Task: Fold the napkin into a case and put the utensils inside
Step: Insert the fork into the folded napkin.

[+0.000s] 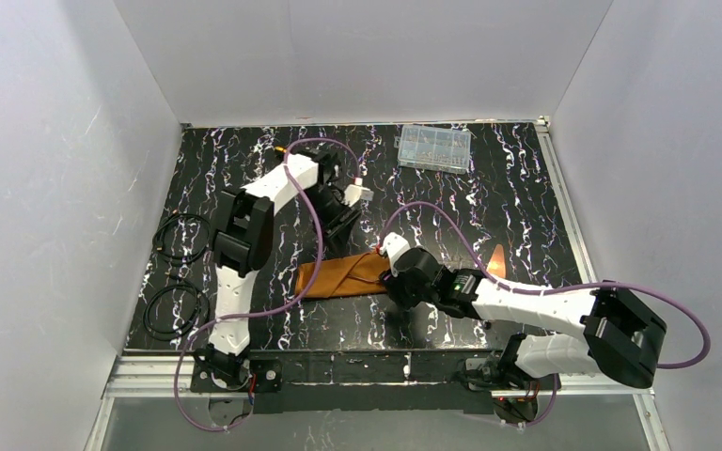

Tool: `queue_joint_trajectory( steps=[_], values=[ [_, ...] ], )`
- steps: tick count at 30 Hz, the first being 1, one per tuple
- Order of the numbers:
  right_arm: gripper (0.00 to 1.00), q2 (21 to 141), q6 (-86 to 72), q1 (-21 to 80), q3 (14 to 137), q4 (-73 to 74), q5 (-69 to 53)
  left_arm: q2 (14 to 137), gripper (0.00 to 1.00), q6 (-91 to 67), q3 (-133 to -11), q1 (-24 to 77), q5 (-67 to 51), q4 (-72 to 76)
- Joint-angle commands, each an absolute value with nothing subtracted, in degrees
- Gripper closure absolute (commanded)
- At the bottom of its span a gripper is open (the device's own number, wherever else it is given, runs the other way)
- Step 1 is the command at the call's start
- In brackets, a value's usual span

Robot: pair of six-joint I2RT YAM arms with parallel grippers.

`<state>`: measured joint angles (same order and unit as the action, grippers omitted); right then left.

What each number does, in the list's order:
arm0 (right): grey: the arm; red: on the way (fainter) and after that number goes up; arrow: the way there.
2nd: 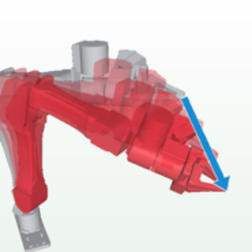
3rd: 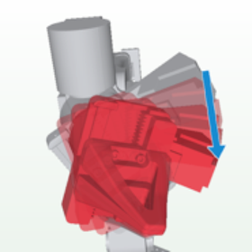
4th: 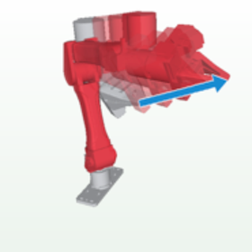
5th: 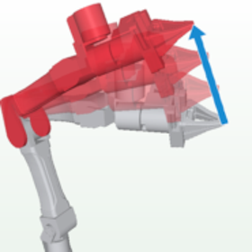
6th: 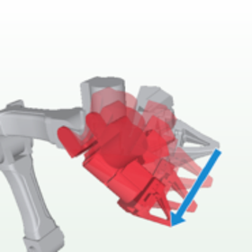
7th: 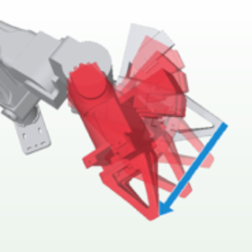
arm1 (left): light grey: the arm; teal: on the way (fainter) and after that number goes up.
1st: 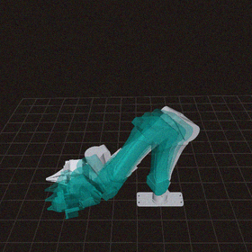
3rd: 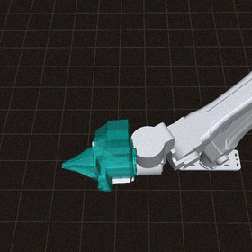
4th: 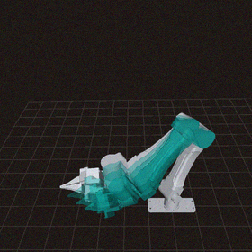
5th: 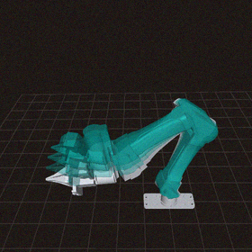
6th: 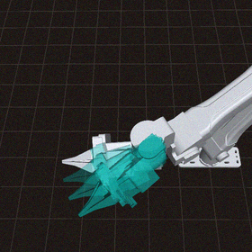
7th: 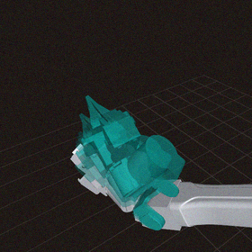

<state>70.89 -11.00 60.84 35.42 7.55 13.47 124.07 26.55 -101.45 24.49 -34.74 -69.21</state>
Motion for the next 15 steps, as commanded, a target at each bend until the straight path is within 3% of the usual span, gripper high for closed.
queue_joint_trajectory(
  steps=[1, 4, 15],
  values=[
    [0.54, 71.1, -11.83, 59.82, 33.93, 2.36, 13.25, 123.84, 0.55, 25.31, -101.38, 26.33, -37.61, -63.82],
    [0.59, 71.47, -11.85, 59.59, 33.49, 1.68, 13.16, 125.22, 0.57, 24.71, -101.57, 26.76, -39.23, -62.5],
    [0.62, 72.16, -12.73, 59.42, 31.33, -1.04, 12.02, 128.6, 0.58, 23.15, -101.77, 29.24, -42.53, -59.66]
  ],
)
